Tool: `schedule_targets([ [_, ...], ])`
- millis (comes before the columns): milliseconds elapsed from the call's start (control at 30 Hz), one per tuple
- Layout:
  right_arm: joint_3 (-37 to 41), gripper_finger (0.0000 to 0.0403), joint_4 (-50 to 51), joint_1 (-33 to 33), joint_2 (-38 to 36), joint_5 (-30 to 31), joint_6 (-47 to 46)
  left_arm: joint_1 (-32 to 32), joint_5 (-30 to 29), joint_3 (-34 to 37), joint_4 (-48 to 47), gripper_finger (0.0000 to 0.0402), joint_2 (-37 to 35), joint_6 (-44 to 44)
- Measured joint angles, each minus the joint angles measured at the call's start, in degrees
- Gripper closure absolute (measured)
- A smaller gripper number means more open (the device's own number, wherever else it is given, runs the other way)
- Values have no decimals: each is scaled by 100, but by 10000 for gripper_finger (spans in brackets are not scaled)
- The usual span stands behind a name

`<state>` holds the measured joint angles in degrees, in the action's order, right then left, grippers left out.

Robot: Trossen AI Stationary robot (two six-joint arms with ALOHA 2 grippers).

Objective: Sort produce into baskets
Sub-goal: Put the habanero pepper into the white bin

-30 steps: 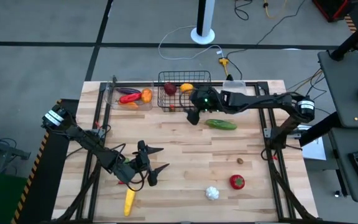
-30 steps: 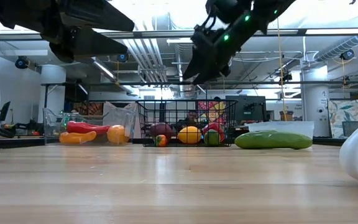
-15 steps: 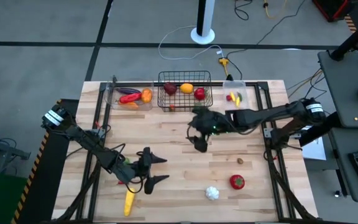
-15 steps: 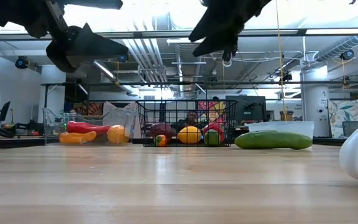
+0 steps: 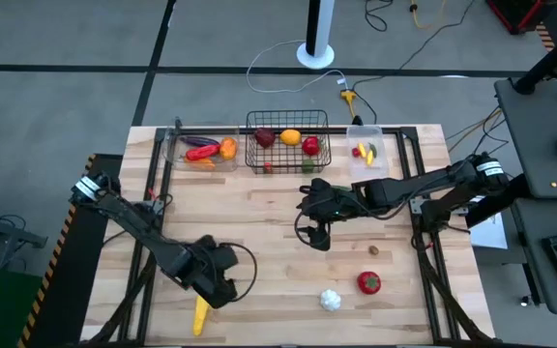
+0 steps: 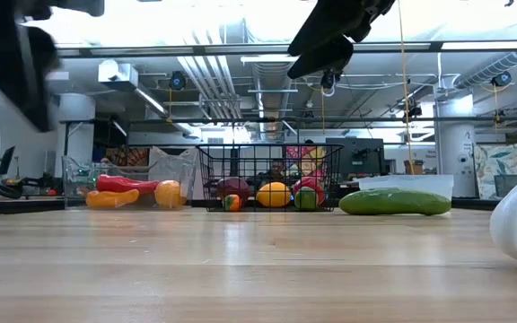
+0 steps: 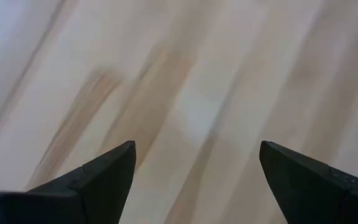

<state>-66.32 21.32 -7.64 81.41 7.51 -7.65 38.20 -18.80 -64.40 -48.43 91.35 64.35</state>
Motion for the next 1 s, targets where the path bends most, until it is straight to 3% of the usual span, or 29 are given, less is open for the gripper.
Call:
schedule_targets([
  [167, 0, 101, -9, 2, 0, 0, 127, 0, 597, -388, -1294, 84, 295, 1214],
  [467, 0, 108, -17, 2, 0, -2, 233, 39, 1493, -57, -1444, 97, 511, 2018],
  [600, 0, 106, -21, 2, 2, 0, 232, 39, 1538, 225, -1512, 98, 511, 2085],
  [767, 0, 104, -59, 2, 2, 0, 233, 37, 1439, 308, -1512, 98, 511, 1407],
  [1000, 0, 110, -61, 4, 4, 0, 233, 71, 1318, 308, -1910, 98, 509, -827],
])
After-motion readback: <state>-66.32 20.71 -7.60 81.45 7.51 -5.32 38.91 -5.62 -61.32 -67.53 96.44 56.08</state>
